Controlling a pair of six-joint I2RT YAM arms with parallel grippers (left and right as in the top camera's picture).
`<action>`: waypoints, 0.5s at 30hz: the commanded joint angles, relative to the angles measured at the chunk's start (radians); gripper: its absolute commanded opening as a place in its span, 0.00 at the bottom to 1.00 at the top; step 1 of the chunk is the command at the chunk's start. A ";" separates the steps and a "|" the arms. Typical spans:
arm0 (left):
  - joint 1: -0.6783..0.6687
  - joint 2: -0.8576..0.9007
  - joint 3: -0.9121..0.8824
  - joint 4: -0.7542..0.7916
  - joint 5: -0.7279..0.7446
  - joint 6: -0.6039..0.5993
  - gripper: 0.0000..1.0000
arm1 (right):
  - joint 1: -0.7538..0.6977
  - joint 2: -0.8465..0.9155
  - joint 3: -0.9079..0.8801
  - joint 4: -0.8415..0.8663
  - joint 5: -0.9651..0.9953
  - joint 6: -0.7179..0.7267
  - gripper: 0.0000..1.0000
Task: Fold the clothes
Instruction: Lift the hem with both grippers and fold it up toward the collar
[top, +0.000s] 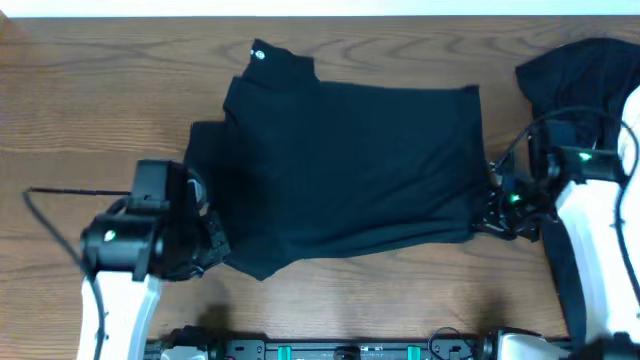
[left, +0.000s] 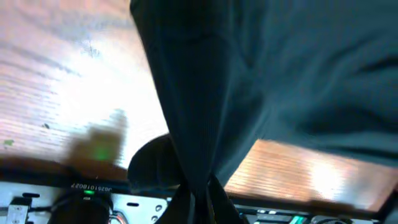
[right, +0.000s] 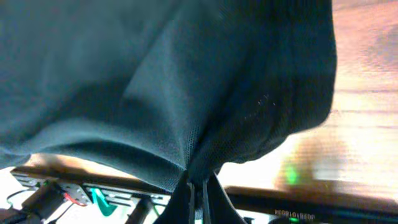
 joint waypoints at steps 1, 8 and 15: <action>0.003 -0.023 0.052 -0.019 0.004 0.018 0.06 | 0.008 -0.042 0.066 -0.037 -0.016 -0.018 0.01; 0.003 0.027 0.072 0.095 -0.040 0.038 0.06 | 0.008 -0.024 0.090 0.055 -0.019 -0.015 0.01; 0.003 0.196 0.072 0.232 -0.040 0.090 0.06 | 0.008 0.097 0.090 0.195 -0.023 0.029 0.01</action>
